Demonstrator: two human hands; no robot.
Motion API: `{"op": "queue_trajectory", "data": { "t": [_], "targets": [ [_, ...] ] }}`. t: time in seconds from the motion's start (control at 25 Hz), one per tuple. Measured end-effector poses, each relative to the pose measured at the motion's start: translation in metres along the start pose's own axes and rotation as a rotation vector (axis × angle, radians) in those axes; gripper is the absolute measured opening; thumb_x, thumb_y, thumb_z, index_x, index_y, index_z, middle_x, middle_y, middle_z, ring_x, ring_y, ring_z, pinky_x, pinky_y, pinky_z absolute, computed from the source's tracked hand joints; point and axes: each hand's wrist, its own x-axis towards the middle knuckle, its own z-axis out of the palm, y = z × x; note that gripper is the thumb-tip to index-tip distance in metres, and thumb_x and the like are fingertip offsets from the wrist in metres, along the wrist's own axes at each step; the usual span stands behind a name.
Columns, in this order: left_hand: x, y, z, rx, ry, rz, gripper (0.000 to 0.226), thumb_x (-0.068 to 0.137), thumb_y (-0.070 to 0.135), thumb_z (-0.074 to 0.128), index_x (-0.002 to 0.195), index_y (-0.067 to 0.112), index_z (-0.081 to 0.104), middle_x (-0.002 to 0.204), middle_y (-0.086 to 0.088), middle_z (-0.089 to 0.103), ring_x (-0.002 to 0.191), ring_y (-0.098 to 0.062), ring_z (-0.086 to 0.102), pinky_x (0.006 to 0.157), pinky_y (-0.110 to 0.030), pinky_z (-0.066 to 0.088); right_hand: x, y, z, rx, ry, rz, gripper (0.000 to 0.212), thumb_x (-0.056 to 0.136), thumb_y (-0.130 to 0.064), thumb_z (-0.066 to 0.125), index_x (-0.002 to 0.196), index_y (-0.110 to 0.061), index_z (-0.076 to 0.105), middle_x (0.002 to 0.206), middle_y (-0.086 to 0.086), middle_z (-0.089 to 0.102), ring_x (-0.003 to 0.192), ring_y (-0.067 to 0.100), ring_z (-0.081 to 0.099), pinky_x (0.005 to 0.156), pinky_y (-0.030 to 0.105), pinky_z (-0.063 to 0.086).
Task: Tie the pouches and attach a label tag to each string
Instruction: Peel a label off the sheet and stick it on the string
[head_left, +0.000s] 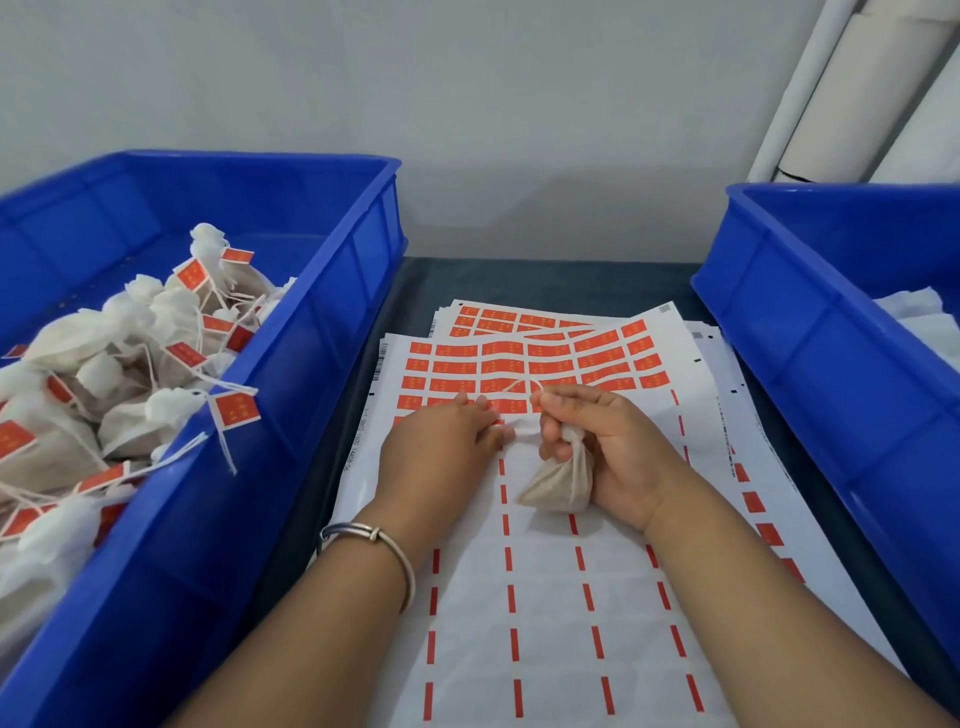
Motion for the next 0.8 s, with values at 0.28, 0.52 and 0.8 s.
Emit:
{"op": "queue_trajectory", "data": {
  "t": [0.28, 0.52, 0.8],
  "targets": [
    [0.0026, -0.0025, 0.0046, 0.018, 0.072, 0.018, 0.034, 0.096, 0.045, 0.039, 0.11, 0.03, 0.066, 0.114, 0.012, 0.065, 0.093, -0.013, 0.062, 0.073, -0.026, 0.047, 0.0014, -0.0002, -0.0026, 0.012, -0.013, -0.008, 0.021, 0.087, -0.016, 0.061, 0.074, -0.017, 0.077, 0.061, 0.002, 0.064, 0.051, 0.009, 0.056, 0.05, 0.02, 0.047],
    [0.0015, -0.0034, 0.0046, -0.084, 0.184, -0.106, 0.02, 0.093, 0.041, 0.048, 0.085, 0.03, 0.062, 0.081, 0.013, 0.064, 0.062, -0.004, 0.051, 0.056, -0.015, 0.035, 0.0012, -0.0014, -0.0034, 0.037, -0.037, -0.014, 0.021, 0.087, -0.015, 0.059, 0.074, -0.017, 0.076, 0.062, 0.003, 0.063, 0.049, 0.008, 0.055, 0.049, 0.02, 0.046],
    [0.007, -0.0068, 0.0038, -0.275, 0.249, -0.26, 0.008, 0.095, 0.035, 0.048, 0.088, 0.03, 0.047, 0.08, 0.017, 0.045, 0.064, -0.001, 0.047, 0.056, -0.007, 0.027, 0.0011, -0.0013, -0.0039, 0.042, -0.02, -0.007, 0.024, 0.089, -0.014, 0.058, 0.075, -0.017, 0.077, 0.067, 0.003, 0.066, 0.054, 0.009, 0.058, 0.052, 0.021, 0.049]
  ]
}}
